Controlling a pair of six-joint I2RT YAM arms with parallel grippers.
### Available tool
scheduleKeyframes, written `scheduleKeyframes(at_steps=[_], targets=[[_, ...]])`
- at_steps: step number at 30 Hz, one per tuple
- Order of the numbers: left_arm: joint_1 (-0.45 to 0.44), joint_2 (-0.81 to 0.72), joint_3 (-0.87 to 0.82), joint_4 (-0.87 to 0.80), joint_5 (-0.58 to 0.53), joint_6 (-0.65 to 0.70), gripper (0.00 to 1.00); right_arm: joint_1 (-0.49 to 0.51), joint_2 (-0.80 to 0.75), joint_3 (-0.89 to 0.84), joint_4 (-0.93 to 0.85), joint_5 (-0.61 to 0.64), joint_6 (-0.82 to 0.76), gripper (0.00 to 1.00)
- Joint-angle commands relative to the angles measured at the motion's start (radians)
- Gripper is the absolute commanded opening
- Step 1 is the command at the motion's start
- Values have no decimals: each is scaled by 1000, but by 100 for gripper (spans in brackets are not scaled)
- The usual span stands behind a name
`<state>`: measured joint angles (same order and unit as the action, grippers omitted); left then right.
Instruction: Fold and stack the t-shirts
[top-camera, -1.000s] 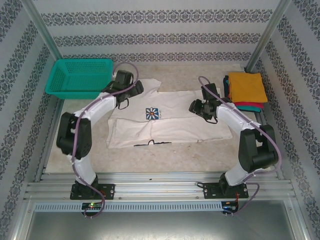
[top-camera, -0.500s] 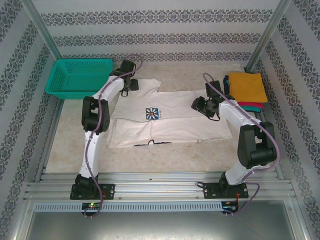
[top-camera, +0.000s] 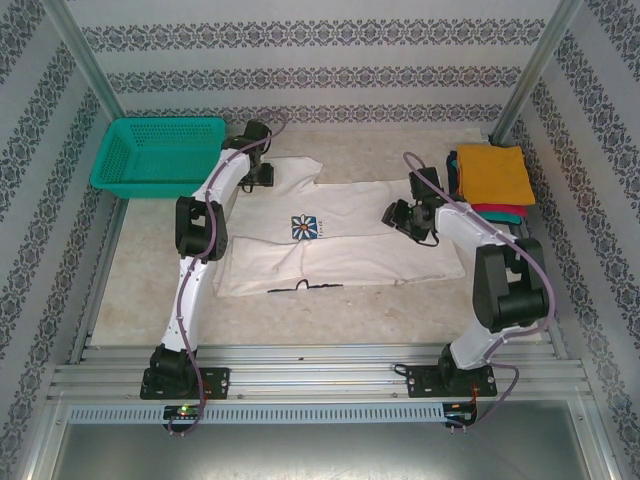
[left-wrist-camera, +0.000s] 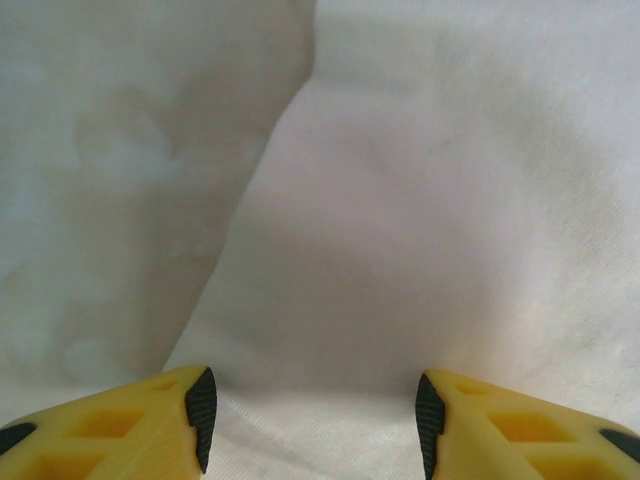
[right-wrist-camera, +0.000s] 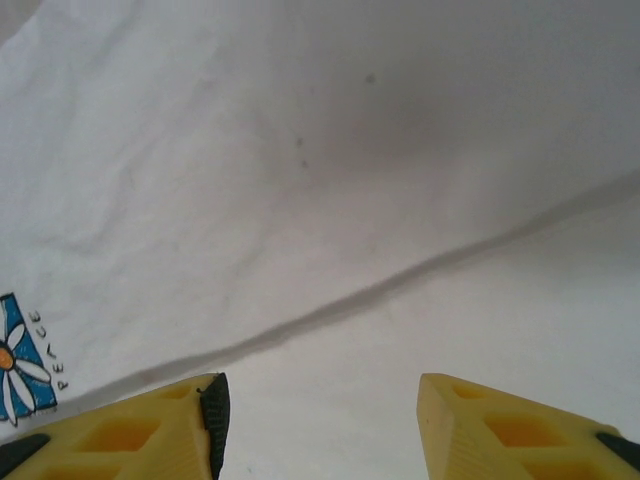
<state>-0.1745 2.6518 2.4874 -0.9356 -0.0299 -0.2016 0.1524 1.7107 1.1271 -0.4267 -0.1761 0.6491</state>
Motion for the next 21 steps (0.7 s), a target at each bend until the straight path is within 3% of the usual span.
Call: scheduleKeyframes(at_steps=[1, 10, 17, 21], targets=[[12, 15, 21, -62, 20, 26, 58, 2, 106, 94, -7, -9, -16, 53], [12, -28, 12, -62, 68, 10, 65, 55, 370, 341, -115, 86, -25, 53], [13, -112, -42, -11, 82, 21, 68, 33, 409, 355, -136, 27, 36, 51], [13, -129, -44, -5, 94, 20, 70, 57, 417, 438, -273, 85, -66, 49]])
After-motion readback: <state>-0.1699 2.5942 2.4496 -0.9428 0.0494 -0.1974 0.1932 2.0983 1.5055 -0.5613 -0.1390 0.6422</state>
